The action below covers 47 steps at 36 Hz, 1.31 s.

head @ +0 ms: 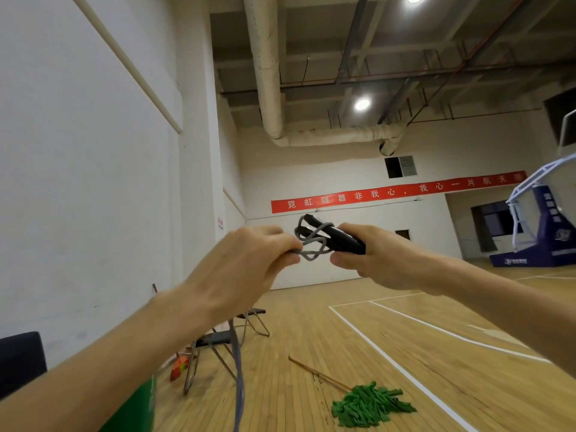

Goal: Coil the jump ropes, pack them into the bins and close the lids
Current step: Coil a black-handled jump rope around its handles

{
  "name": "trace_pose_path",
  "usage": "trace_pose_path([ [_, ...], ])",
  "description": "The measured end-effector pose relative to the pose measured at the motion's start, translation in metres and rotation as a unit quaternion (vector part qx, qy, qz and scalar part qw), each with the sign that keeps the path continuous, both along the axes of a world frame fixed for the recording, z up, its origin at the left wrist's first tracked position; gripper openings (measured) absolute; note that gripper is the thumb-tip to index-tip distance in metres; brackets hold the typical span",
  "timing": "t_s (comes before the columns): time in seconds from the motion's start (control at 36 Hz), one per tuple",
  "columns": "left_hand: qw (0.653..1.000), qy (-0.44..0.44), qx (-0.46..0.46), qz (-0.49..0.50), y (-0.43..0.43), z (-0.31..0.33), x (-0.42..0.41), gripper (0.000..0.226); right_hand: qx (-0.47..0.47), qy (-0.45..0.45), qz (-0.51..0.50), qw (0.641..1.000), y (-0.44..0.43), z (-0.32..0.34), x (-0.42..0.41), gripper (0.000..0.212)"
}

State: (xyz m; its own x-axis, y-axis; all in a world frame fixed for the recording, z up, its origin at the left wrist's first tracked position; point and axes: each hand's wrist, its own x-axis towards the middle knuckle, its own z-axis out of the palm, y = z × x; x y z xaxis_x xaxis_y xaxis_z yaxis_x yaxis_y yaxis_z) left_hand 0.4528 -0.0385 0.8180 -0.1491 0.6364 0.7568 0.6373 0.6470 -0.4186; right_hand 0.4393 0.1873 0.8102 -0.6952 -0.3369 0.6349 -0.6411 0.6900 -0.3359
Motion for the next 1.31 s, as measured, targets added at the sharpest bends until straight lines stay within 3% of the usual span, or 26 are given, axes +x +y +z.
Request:
trace_pose_path([
  [0.08, 0.998, 0.034, -0.058, -0.01, 0.001, 0.013, 0.008, 0.034, 0.025, -0.019, -0.002, 1.0, -0.001, 0.0, 0.002, 0.009],
  [0.28, 0.993, 0.035, -0.11, -0.02, 0.004, 0.039, 0.017, 0.017, 0.125, -0.027, -0.006, 0.992, -0.008, -0.001, 0.01, 0.017],
  [0.36, 0.995, -0.011, -0.098, -0.029, 0.006, 0.045, 0.019, 0.027, 0.161, -0.037, 0.001, 0.986, -0.01, -0.003, 0.015, 0.007],
  [0.44, 0.995, -0.064, -0.069, -0.038, 0.008, 0.048, 0.018, 0.029, 0.187, -0.034, 0.002, 0.982, -0.011, -0.004, 0.02, 0.019],
  [0.56, 0.986, -0.152, -0.024, -0.064, 0.01, 0.051, 0.016, 0.017, 0.215, -0.009, 0.015, 0.977, -0.014, -0.007, 0.027, 0.01],
  [0.64, 0.965, -0.248, -0.012, -0.084, 0.009, 0.052, 0.013, 0.011, 0.23, 0.01, 0.015, 0.973, -0.015, -0.009, 0.03, 0.015],
  [0.78, 0.93, -0.337, 0.041, -0.139, 0.003, 0.045, 0.008, 0.01, 0.215, 0.019, 0.045, 0.975, -0.013, -0.008, 0.037, 0.005],
  [0.86, 0.906, -0.385, 0.064, -0.165, -0.001, 0.04, 0.003, 0.004, 0.196, 0.019, 0.084, 0.977, -0.013, -0.008, 0.042, 0.009],
  [0.97, 0.877, -0.424, 0.1, -0.204, -0.008, 0.034, -0.006, 0.017, 0.143, 0.008, 0.139, 0.98, -0.016, -0.005, 0.044, 0.008],
  [1.08, 0.88, -0.418, 0.106, -0.197, -0.011, 0.022, -0.012, 0.043, 0.075, -0.022, 0.183, 0.98, -0.018, -0.002, 0.041, 0.01],
  [1.17, 0.845, -0.467, 0.156, -0.208, -0.003, 0.015, -0.014, 0.027, 0.014, -0.05, 0.207, 0.977, -0.018, 0.0, 0.037, 0.011],
  [1.31, 0.81, -0.513, 0.192, -0.21, 0.012, 0.008, -0.02, 0.038, -0.044, -0.099, 0.208, 0.972, -0.016, 0.001, 0.031, 0.006],
])
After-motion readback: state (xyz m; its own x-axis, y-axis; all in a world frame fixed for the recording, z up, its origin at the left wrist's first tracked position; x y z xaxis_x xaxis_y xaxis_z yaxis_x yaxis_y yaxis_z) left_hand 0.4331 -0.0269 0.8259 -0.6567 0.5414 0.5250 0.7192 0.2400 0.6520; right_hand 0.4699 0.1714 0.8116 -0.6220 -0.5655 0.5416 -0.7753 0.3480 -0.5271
